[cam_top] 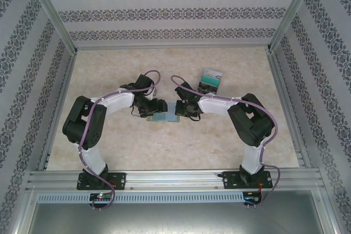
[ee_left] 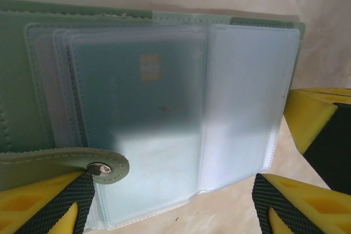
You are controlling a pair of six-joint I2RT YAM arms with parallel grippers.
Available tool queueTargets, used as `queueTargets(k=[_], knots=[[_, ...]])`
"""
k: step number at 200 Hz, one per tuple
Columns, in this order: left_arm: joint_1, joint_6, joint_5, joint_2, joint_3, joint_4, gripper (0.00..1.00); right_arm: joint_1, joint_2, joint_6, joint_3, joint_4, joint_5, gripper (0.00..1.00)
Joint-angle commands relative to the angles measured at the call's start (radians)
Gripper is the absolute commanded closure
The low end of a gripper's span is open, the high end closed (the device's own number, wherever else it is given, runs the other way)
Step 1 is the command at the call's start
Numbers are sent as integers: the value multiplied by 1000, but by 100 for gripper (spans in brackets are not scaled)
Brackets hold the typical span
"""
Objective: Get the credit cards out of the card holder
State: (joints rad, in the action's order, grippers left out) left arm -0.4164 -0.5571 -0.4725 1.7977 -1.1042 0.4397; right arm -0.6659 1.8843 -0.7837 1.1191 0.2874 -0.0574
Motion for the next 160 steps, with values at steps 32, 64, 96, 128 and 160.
queueTargets(k=[32,64,96,128,160], knots=[[-40,13,-75,12,-17,-34,16,-29,41,-22,5,-18,-32,98],[-48,10,-125,20,-24,-60,14,-31,44,-23,5,-17,-33,98],[-50,5,-127,3,-19,-71,13,-32,39,-26,2,-16,-30,97],[-50,5,-105,-8,-21,-57,12,-33,41,-28,1,-15,-30,98],[-50,9,-15,-60,-5,-27,12,-33,38,-27,-1,-13,-27,98]])
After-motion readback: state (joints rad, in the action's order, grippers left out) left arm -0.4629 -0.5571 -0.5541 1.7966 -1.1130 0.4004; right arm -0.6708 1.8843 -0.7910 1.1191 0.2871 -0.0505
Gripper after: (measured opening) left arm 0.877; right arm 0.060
